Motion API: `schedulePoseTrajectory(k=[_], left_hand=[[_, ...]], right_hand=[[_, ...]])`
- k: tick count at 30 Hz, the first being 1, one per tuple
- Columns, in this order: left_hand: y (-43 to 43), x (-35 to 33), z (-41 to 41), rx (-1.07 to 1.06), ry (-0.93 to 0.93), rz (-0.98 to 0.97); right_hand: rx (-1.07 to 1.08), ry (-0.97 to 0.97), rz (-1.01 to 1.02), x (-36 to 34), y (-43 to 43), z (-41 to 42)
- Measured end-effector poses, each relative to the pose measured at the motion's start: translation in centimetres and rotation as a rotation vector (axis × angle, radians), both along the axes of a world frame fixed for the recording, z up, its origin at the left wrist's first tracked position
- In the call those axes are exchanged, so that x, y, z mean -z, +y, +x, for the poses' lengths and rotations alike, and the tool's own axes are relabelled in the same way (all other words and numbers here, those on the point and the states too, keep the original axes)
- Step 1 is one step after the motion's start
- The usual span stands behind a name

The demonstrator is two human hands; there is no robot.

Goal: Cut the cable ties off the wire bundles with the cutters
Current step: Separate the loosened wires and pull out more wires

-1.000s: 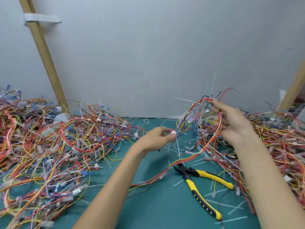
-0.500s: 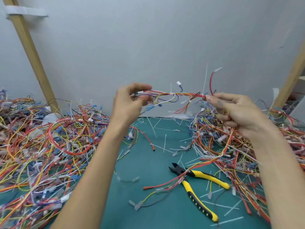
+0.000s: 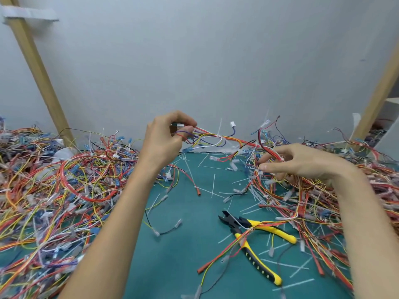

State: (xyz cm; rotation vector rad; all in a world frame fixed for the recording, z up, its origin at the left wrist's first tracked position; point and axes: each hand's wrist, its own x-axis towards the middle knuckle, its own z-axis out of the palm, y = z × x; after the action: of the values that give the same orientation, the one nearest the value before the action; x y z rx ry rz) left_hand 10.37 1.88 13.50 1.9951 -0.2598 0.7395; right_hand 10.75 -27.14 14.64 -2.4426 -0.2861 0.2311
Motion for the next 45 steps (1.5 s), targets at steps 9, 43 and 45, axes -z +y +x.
schedulePoseTrajectory(k=[9,43,45], left_hand=[[-0.9,0.1,0.7,0.023,0.012,0.079],[-5.1,6.5,-1.2,-0.235,-0.166,0.060],[-5.5,5.6,-2.0,-0.230,-0.208,0.091]], right_hand=[[0.030,-0.195,-0.065,-1.7,1.2,-0.8],[0.241,-0.163,0.847,6.5,7.6,-0.1],[0.233,-0.155,0.924,6.5,7.4,-0.4]])
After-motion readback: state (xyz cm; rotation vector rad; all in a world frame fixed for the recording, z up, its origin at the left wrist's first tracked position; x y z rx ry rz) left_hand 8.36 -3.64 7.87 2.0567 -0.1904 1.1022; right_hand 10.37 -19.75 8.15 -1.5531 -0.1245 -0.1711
